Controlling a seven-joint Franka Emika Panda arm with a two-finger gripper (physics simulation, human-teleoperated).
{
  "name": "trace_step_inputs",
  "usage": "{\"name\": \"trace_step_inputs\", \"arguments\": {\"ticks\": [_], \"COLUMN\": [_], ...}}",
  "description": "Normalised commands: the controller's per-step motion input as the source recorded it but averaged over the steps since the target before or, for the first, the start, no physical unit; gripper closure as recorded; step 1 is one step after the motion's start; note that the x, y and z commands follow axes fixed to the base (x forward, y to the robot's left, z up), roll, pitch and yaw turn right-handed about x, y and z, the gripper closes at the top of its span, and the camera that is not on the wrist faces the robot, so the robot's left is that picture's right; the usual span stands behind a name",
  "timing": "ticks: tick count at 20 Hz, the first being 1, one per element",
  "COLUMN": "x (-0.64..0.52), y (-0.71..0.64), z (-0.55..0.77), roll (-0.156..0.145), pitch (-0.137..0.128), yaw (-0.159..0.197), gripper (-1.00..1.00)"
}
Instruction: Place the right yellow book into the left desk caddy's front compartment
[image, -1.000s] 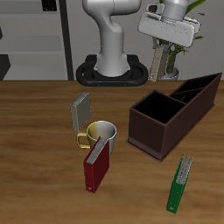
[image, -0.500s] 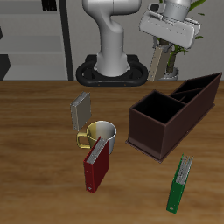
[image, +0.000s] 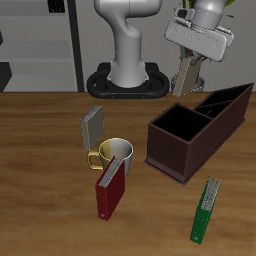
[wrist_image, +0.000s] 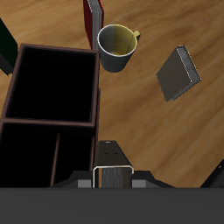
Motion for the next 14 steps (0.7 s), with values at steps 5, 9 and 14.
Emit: {"name": "trace_step_inputs", "arguments": {"ticks": [5,9,14], "x": [-0.02,0.03,0.06], "y": [0.10,0.09,0.09], "z": [0.02,0.08,0.00], "roll": [-0.002,0.013,0.012], "pitch": [-0.020,-0.022,0.007], "yaw": [-0.031,-0.017,-0.019], "gripper": [1.00,1.00,1.00]}}
